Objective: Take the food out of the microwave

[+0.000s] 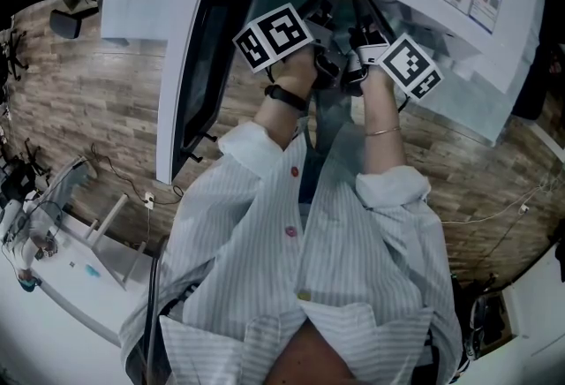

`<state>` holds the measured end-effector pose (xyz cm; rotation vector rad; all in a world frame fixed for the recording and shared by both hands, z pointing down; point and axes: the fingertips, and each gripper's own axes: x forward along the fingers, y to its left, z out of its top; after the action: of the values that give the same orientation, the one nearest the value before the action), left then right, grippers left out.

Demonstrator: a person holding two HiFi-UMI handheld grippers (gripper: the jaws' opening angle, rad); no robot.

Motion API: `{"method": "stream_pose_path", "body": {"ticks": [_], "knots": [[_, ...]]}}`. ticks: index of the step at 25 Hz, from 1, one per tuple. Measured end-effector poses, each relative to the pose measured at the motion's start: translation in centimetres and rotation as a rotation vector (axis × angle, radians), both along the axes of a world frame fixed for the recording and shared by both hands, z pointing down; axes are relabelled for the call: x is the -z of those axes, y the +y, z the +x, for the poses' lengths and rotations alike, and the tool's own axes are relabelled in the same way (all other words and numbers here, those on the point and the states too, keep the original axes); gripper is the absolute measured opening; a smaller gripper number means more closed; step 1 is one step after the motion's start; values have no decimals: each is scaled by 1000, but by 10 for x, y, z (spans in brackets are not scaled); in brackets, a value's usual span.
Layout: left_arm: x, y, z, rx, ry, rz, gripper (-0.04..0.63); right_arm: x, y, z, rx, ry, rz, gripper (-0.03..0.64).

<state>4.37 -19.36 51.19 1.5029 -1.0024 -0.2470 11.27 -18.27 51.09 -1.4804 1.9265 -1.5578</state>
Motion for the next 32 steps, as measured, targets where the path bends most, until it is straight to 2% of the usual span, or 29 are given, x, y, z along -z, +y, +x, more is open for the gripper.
{"method": "stream_pose_path", "body": {"ticks": [4,11,15,32], "knots": [[-3,2,2,2,37,-32,149,0,1,-2,4,-40,-11,73],[-5,5,6,3,56,-65,48,-4,5,-3,16,-62,-29,55],[-3,6,6,16,94,-65,34,-4,7,-3,4,-101,-30,55],[0,17,3,58,166,-72,18,-3,16,-4,3,-154,-33,55]]}}
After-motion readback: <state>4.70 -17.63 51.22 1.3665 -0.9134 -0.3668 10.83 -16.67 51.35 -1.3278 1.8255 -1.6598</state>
